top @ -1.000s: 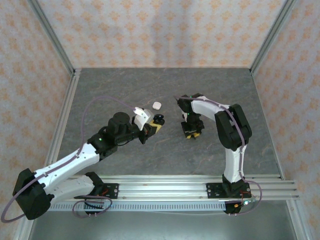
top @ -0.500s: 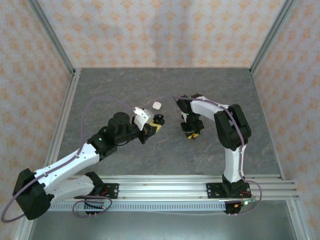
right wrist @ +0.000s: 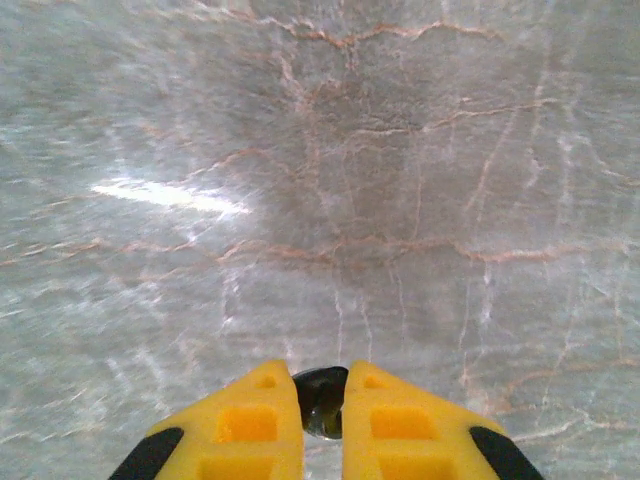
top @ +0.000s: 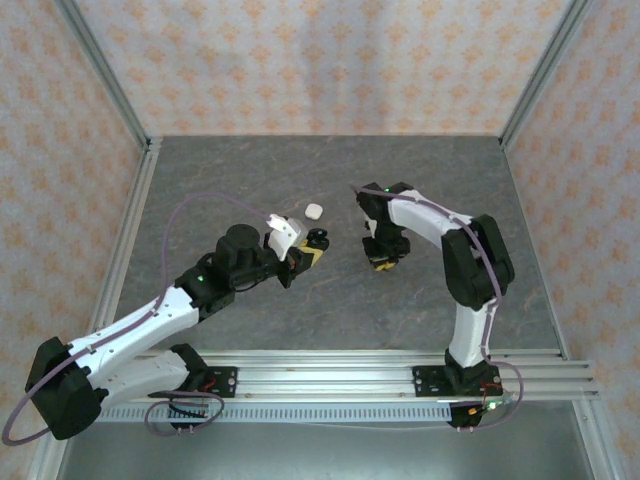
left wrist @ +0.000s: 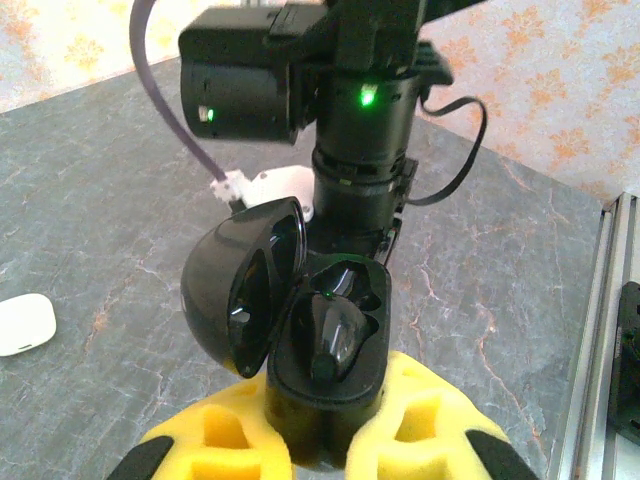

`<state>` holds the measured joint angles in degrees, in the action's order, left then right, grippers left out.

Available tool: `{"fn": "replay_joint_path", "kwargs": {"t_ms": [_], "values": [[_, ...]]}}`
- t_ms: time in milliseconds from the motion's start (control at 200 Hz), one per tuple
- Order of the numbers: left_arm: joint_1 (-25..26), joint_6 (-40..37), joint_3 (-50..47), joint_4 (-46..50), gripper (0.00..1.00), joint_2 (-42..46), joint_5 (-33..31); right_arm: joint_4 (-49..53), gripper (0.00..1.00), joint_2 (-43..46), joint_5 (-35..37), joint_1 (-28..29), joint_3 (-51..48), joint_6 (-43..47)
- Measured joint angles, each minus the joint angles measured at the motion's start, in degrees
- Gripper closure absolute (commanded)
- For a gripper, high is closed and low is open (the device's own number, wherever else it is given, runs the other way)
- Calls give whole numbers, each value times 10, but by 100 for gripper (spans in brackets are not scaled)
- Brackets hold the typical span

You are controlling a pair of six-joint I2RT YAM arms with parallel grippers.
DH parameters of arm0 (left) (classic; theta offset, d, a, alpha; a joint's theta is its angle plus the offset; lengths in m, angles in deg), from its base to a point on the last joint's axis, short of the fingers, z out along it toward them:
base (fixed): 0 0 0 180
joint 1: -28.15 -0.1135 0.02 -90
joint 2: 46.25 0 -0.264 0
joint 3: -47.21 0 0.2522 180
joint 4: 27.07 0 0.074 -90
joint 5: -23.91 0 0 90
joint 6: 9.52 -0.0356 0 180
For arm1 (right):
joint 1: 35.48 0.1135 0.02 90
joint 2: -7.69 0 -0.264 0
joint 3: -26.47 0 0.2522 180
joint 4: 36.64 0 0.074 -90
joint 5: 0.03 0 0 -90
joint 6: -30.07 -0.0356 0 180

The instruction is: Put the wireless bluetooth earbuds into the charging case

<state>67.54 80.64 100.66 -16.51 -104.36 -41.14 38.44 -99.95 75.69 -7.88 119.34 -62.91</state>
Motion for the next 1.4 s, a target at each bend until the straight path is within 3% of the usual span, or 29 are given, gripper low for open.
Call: {"fn": "replay_joint_path", "kwargs": {"t_ms": [500,721,1031,1401], "values": [[0,-11,0,-52,100,9,1,-104,92,280,-66,2,4,-129],[0,-40,25,-63,100,-2,1,-198,90,366,-84,47,2,-184],[0,-47,56,-83,100,-24,1,-333,90,440,-84,117,-19,-230],[0,-45,68,-86,100,-28,1,-424,90,444,-80,160,-66,-254]]}}
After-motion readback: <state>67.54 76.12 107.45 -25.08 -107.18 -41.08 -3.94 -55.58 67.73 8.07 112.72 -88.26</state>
